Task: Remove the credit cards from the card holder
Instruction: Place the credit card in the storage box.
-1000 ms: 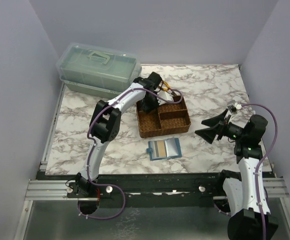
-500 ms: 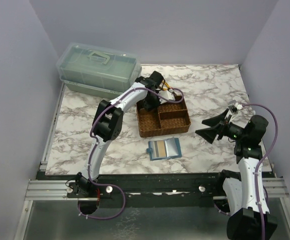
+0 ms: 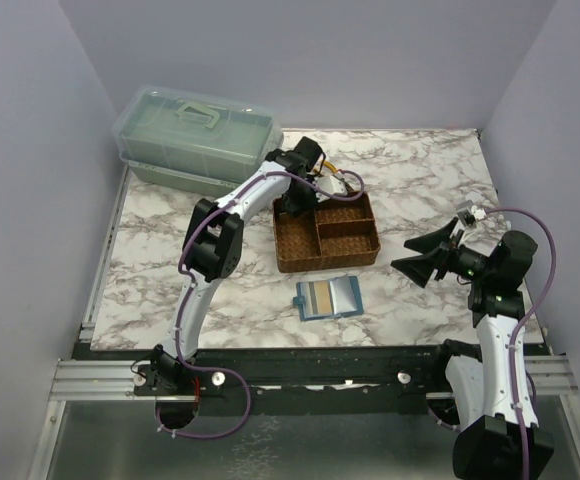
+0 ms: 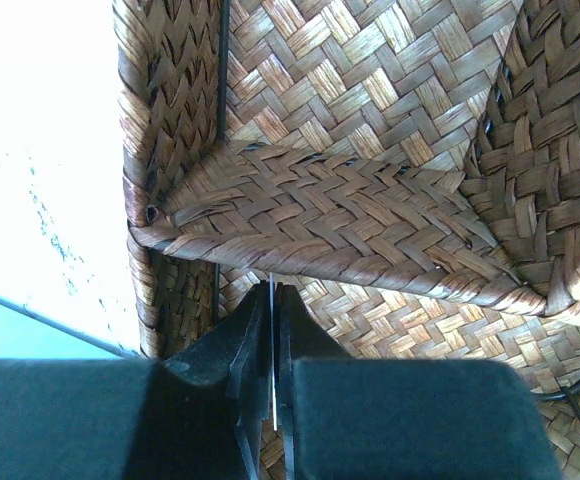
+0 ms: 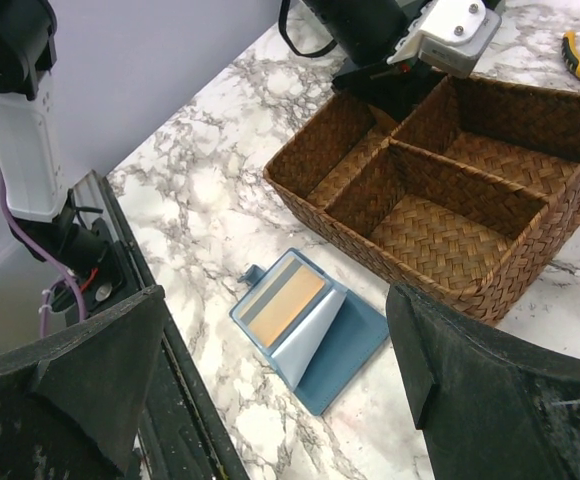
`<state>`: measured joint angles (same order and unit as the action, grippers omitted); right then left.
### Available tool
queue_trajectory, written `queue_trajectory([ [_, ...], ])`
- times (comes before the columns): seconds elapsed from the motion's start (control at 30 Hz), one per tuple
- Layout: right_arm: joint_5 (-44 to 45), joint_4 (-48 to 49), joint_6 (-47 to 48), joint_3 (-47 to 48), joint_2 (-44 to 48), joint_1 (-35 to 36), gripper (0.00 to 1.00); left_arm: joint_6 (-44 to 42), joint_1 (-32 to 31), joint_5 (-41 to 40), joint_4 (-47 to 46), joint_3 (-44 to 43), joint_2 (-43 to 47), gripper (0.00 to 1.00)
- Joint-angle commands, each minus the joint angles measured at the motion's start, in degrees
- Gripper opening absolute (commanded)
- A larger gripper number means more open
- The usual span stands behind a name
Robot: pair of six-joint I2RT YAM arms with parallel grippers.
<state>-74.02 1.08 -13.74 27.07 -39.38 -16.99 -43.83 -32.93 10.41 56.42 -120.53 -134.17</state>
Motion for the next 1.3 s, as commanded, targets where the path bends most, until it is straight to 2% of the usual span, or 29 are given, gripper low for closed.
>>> queue_trajectory([
  [0.0,-1.30,1.64,-0.51,-0.87,0.00,-0.59,1.00,-1.64,0.32,2.60,0.53,-1.84,0.14,0.09],
  [0.27,-1.42,1.64,-0.61,-0.92,0.35,-0.85,1.00,-1.85,0.52,2.13,0.33,-2.16,-0.93,0.11],
  [0.4,-1.65,1.85,-0.79,-1.03,0.26,-0.98,1.00,-0.60,0.45,-0.78,-1.17,-2.17,-1.26,0.25],
  [0.47,-1.68,2.11,-0.95,-1.13,0.18,-0.96,1.00,-0.40,0.41,-1.41,-1.67,-2.22,-1.09,0.26],
  [1.27,-2.88,3.48,-2.03,-1.58,0.39,-1.02,1.00,-1.16,-2.70,-12.06,-4.28,-3.83,4.14,0.27],
])
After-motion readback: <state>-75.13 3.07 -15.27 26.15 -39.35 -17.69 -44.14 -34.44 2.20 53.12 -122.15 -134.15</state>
